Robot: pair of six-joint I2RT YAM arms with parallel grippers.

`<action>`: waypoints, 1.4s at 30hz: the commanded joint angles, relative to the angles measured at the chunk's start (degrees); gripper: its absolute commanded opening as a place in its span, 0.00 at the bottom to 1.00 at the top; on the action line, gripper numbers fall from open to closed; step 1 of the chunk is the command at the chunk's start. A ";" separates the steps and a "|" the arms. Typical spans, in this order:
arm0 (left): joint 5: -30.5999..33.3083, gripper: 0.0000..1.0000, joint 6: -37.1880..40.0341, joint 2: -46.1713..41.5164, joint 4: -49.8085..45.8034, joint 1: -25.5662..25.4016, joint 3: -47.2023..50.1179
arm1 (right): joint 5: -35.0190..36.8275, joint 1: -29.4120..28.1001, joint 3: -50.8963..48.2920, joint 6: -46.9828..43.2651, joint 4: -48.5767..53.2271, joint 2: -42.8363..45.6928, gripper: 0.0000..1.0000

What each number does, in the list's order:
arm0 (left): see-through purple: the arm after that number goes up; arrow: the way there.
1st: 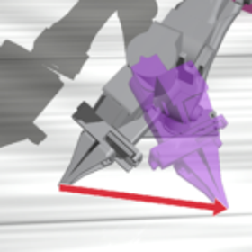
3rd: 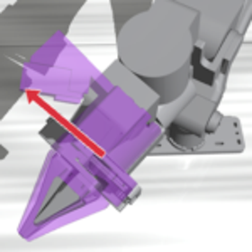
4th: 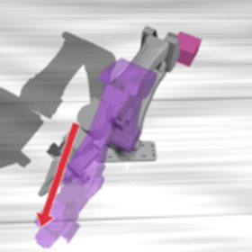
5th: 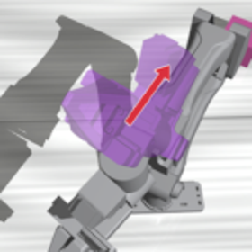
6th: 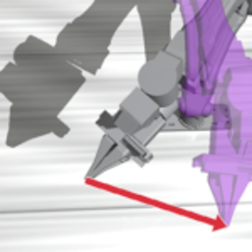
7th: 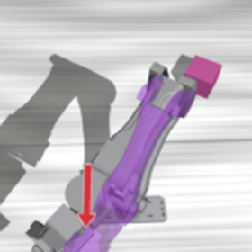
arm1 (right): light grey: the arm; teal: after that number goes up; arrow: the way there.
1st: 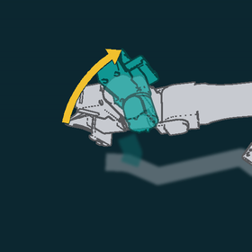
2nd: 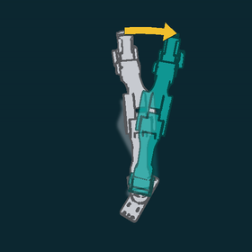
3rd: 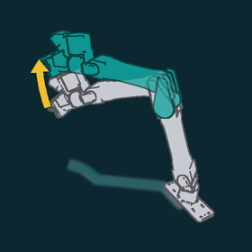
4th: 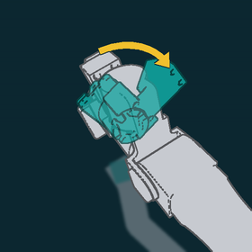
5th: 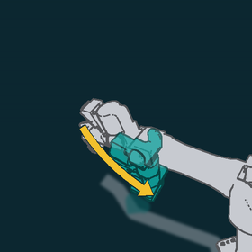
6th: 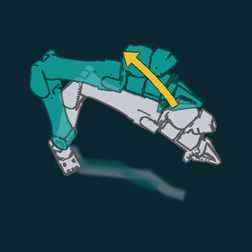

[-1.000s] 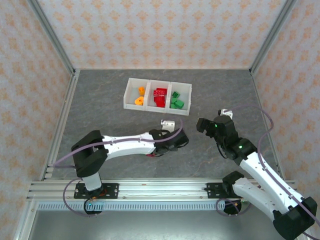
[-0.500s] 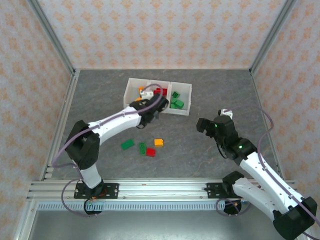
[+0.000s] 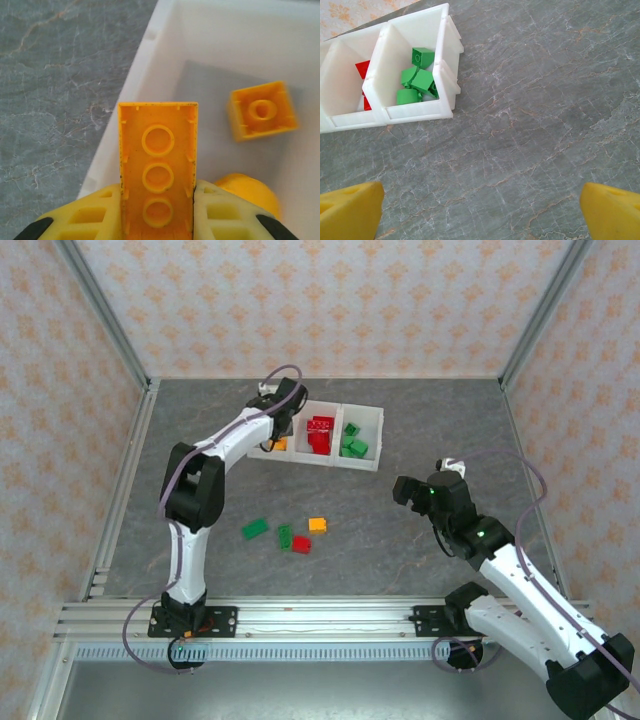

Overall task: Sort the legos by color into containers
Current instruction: Place the lego in the container, then pick up the lego from the middle-left of the table.

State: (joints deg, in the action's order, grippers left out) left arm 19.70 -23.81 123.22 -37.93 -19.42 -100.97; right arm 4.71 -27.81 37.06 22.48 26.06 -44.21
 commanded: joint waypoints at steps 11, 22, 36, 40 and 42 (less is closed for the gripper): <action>-3.71 0.62 3.16 -1.93 2.45 1.49 -0.06 | 1.69 -0.05 -0.32 -0.07 -0.49 -0.39 1.00; -11.60 0.81 2.11 -22.30 13.52 -0.28 16.66 | 1.32 -0.05 -0.30 -0.32 -0.49 -1.31 1.00; -16.83 0.99 -5.19 -36.91 15.26 -11.01 39.28 | 0.65 -0.05 -0.31 -0.51 -0.49 -2.63 1.00; -15.05 0.99 -9.46 -38.99 14.30 -16.63 43.74 | 0.65 -0.05 -0.32 -0.50 -0.63 -2.90 1.00; -14.02 0.99 -12.63 -39.38 13.65 -19.98 44.60 | 0.45 -0.05 -0.34 -0.47 -0.62 -3.20 1.00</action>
State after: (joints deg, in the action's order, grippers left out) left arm 3.81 -31.09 85.97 -23.35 -35.83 -57.30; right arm 4.67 -27.81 37.06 22.46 26.06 -47.18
